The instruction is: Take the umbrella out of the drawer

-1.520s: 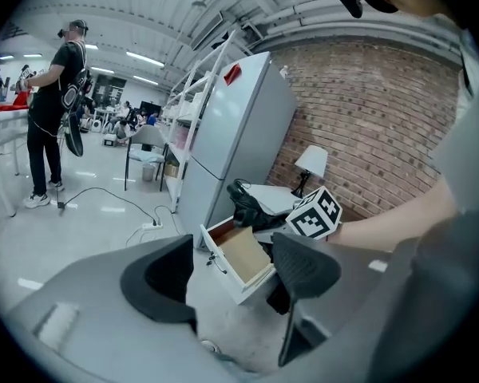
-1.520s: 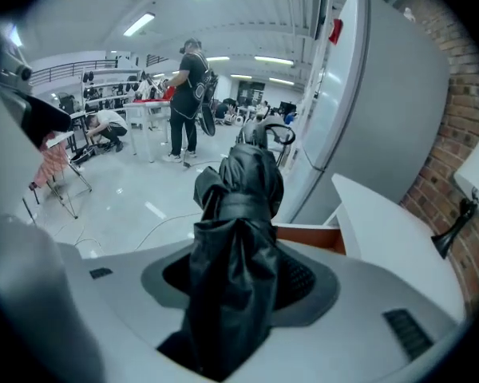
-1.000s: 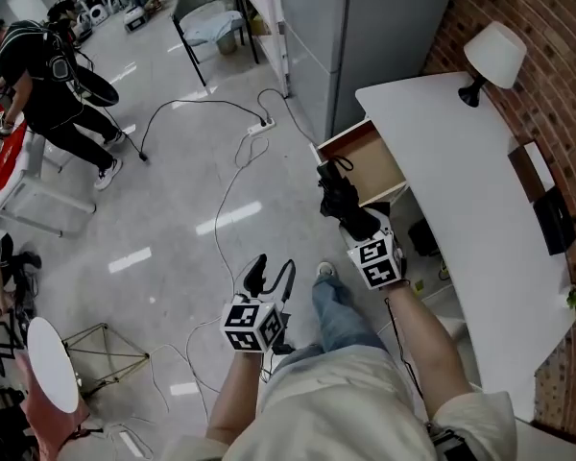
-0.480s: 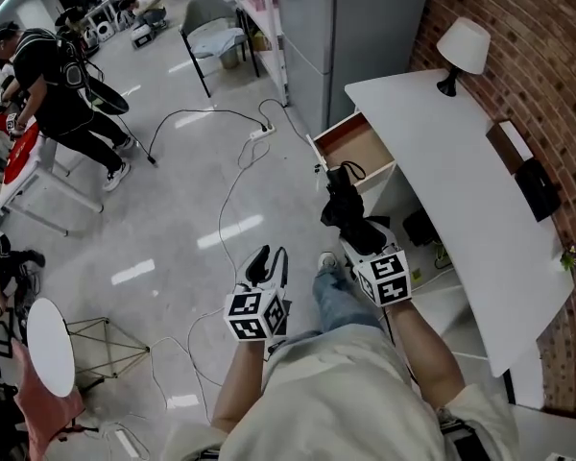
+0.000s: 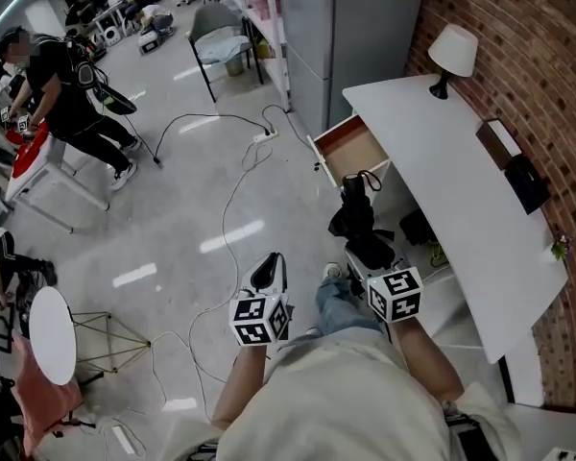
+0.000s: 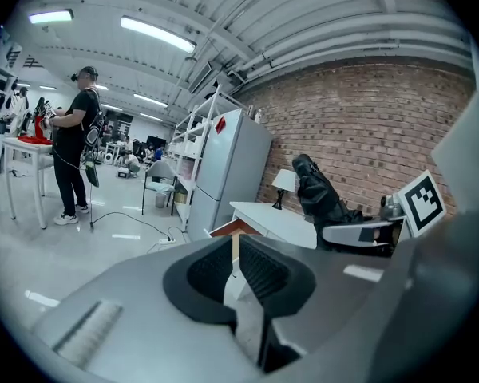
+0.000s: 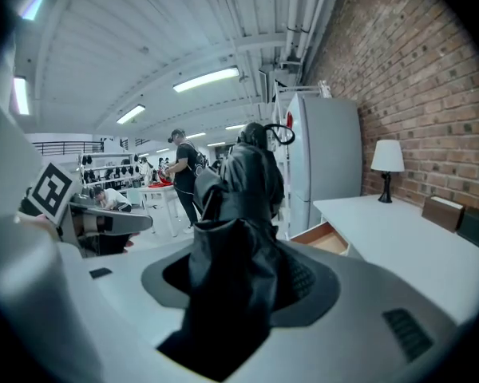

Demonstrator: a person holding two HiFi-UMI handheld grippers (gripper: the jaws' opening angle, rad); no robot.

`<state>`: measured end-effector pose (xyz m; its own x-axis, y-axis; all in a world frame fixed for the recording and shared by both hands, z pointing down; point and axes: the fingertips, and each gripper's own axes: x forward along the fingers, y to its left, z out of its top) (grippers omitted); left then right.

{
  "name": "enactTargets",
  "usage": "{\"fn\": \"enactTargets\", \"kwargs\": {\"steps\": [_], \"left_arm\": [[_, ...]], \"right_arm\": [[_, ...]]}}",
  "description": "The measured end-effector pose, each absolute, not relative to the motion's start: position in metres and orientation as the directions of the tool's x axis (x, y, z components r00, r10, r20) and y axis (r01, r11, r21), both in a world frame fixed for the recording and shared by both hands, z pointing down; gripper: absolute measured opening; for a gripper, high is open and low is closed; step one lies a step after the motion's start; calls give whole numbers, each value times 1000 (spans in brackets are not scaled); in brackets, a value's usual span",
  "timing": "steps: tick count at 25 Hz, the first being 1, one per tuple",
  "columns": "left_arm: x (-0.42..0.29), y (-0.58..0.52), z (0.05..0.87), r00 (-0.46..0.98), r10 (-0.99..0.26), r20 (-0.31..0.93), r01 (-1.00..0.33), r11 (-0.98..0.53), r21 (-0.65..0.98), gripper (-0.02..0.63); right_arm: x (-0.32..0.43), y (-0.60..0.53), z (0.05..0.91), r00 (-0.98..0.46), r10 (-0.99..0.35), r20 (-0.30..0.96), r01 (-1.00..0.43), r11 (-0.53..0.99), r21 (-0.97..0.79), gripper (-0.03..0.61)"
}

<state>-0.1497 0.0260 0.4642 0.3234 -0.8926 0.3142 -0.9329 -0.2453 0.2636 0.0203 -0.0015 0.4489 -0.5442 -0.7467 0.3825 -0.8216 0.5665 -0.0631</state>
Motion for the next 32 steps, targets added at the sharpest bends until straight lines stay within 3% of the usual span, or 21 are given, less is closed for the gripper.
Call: {"fn": "enactTargets", "kwargs": {"steps": [5, 32], "left_arm": [[-150, 27, 455, 315, -900, 301, -938, -246, 246, 11], [-151, 19, 458, 332, -893, 304, -934, -265, 241, 11]], "right_arm": [[22, 6, 436, -557, -751, 354, -817, 571, -75, 236], [23, -6, 433, -553, -772, 312, -826, 558, -84, 235]]}}
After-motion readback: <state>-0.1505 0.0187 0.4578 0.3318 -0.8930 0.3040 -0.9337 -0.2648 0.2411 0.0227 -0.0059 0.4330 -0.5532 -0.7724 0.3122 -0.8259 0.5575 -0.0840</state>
